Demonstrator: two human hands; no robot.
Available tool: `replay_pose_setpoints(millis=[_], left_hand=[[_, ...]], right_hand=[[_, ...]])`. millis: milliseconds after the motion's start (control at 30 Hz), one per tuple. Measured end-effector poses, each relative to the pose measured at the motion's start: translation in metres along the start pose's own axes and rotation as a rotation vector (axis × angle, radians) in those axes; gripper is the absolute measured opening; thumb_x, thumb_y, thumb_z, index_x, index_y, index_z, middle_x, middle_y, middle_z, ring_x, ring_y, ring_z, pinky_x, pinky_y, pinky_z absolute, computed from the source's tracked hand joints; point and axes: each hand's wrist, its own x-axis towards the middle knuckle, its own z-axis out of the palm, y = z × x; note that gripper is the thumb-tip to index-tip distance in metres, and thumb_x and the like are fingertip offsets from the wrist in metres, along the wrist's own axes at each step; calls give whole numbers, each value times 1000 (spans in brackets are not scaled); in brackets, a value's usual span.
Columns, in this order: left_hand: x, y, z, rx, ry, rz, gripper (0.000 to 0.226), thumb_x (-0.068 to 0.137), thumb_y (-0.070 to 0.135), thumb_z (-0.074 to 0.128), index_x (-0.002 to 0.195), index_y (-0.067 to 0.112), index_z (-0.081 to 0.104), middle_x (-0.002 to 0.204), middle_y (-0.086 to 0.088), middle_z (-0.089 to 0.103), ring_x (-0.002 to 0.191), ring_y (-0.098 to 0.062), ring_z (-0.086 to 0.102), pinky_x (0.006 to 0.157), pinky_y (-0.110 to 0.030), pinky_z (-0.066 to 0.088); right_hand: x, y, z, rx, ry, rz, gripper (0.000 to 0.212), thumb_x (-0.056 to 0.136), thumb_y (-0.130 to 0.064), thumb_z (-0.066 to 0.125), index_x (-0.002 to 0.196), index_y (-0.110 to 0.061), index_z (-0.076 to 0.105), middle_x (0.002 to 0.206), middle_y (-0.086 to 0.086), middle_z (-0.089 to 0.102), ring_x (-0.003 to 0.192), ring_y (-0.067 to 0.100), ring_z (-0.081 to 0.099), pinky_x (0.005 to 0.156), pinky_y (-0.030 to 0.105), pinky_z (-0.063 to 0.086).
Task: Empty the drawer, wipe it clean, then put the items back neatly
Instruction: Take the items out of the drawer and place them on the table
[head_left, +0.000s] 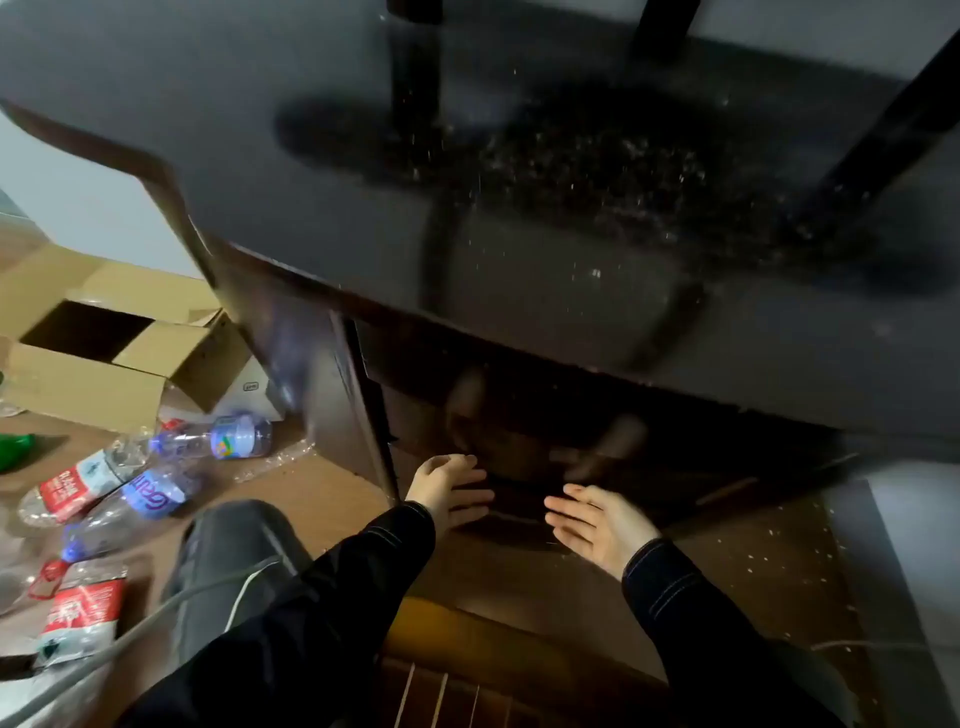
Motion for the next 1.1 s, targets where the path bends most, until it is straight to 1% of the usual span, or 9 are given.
replay_pose_setpoints(millis=[200,267,333,400,533,633,833,967,1100], left_hand=[[-8,-8,-4,-69,-62,104,30,91,37,62,114,17,60,110,-13,72,90,-31,75,67,-39,61],[-17,1,-2,-131,-108,183,46,83,38,66,120,11,60,109,-15,74,94,-34,74,68,-40,60],[-21,11,1,-181,-103,211,43,87,33,63,122,8,60,114,-18,71,95,-36,73,69,-42,60],[-25,14,4,-243,-78,137,41,92,30,62,127,10,56,121,-18,64,100,-36,71,72,-44,60],[-22,13,7,-421,-49,-45,70,89,30,68,148,12,35,138,-24,47,115,-43,59,88,-51,55],[-16,10,8,-505,-12,-72,82,88,38,67,155,12,26,150,-25,37,124,-45,52,93,-54,51],[-5,5,7,-576,-14,-82,85,89,53,62,156,16,25,153,-22,36,130,-42,48,93,-51,49],[-2,1,2,-595,-49,-95,85,91,62,54,155,13,29,153,-21,38,136,-37,43,93,-45,45],[-7,-2,-2,-536,-44,-91,86,92,67,47,155,12,27,155,-19,36,139,-34,41,95,-41,41]], right_hand=[[-9,12,8,299,10,-31,31,103,-14,48,128,3,54,124,24,64,111,35,64,82,39,56],[-20,7,12,316,-2,-79,31,101,-13,51,127,2,56,124,22,65,111,34,65,79,38,58],[-24,1,16,332,24,-110,33,98,-13,55,127,2,57,127,22,63,110,34,65,75,38,58],[-27,2,20,368,59,-101,39,97,-12,57,133,3,52,130,23,58,110,35,63,77,40,57],[-22,7,23,487,94,-57,65,94,-9,60,150,0,31,135,26,50,117,38,58,94,45,54],[-14,9,22,552,112,-46,74,90,-10,62,154,-2,25,136,29,47,122,40,55,94,48,53],[0,13,27,589,168,-81,65,89,-10,59,148,-2,34,134,26,49,117,40,57,95,48,53],[4,23,16,638,93,-84,60,91,-7,52,149,-2,36,134,24,52,114,40,60,97,46,53],[7,36,3,584,68,-81,44,96,-9,49,138,1,45,130,21,58,112,36,62,84,39,54]])
